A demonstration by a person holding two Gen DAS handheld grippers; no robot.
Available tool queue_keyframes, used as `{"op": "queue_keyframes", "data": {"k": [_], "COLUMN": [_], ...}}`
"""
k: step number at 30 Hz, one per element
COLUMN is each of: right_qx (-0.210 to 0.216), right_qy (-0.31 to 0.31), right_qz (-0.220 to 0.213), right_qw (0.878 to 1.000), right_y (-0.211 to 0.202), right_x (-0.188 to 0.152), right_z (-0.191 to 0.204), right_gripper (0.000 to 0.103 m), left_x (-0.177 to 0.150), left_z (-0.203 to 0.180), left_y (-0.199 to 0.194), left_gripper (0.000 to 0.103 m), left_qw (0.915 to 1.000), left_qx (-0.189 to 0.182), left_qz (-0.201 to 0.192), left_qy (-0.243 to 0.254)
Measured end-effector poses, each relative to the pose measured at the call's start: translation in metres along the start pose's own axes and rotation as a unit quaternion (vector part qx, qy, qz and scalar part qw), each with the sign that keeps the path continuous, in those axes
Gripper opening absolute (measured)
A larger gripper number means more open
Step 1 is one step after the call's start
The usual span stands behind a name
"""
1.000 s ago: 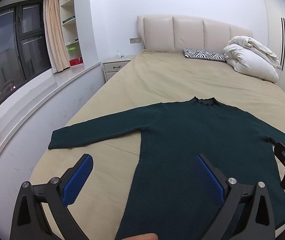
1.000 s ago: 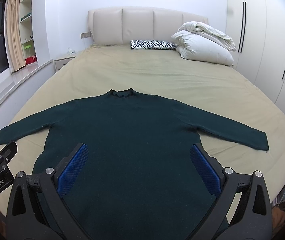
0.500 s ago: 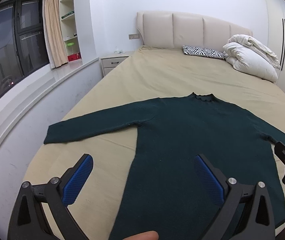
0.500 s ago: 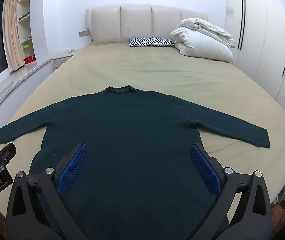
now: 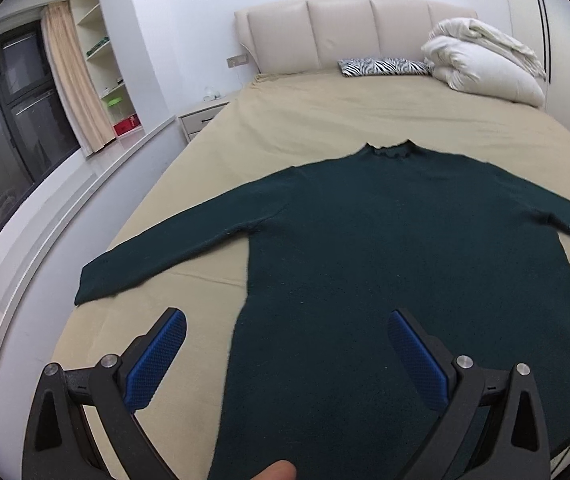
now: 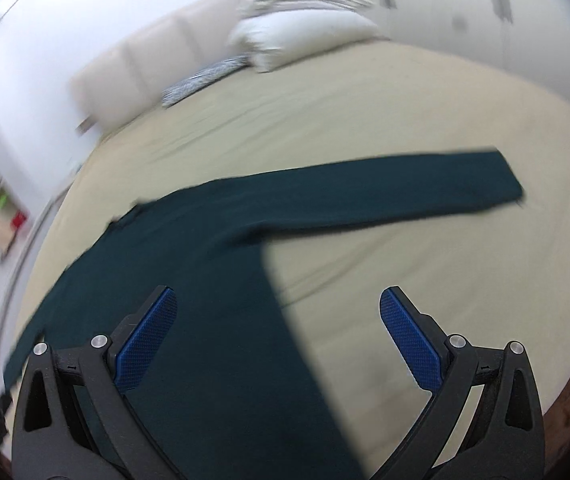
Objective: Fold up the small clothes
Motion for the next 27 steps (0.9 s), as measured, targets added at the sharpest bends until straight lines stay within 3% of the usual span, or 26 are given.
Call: {"op": "queue_keyframes", "data": {"k": [4,6,8,10,14,15,19,21,25,27], "right_qx": [0.012,0.027,0.048,0.076,0.1,0.105,0.095,0.082,0.038,0.02], "right_qy": [0.131,0.201,0.261,0.304,0.325,0.334,0.365,0.364,0.314,0.283], "right_qz": [0.001,0.012,0.024,0.022,0.0,-0.007,-0.011,-0.009,0.002,0.001], "right_qw": [0.991,0.979,0.964,0.949,0.94,0.937,0.926,0.928,0.949,0.959], "right_y": [0.032,0.048,0.065,0.077,0.092,0.096,0.117,0.126,0.14,0.137], "right_x": [0.03,0.039,0.043,0.05,0.073,0.079,0.098,0.104,0.138,0.159], "right_z": [-0.106,-0.155,-0.192,-0.216,-0.24,-0.246,-0.274,-0.275,-0.274,-0.253], "right_gripper": [0.102,0.099,0.088,0.083,0.083,0.082,0.05,0.035,0.012,0.009], "left_x": [0.011,0.013,0.012,0.015,0.023,0.026,0.032,0.035,0.041,0.046], "left_z": [-0.02,-0.029,-0.038,-0.042,-0.053,-0.059,-0.069,-0.077,-0.085,-0.087], "left_y": [0.013,0.025,0.038,0.05,0.065,0.069,0.079,0.087,0.099,0.104], "left_gripper": [0.103,0.103,0.103,0.103,0.103,0.103,0.091,0.087,0.073,0.069], "left_qw": [0.9989,0.9991,0.9987,0.9971,0.9955,0.9934,0.982,0.9713,0.9543,0.9431], "left_qx": [-0.042,-0.043,-0.041,-0.058,-0.073,-0.094,-0.162,-0.206,-0.257,-0.286], "left_qz": [-0.018,-0.001,0.029,0.045,0.053,0.057,0.068,0.08,0.1,0.106], "left_qy": [-0.006,-0.003,0.002,-0.019,-0.028,-0.033,-0.069,-0.088,-0.114,-0.132]}}
Point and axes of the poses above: each gripper's, at about its wrist camera, not at the fingertips, and y roughly the way its jaws point, z to its left, x to its top, the point moved 9 cm from there along y, roughly the way its jaws point, and after that the axes turned 2 degrees about z, right-handed, at the moved point
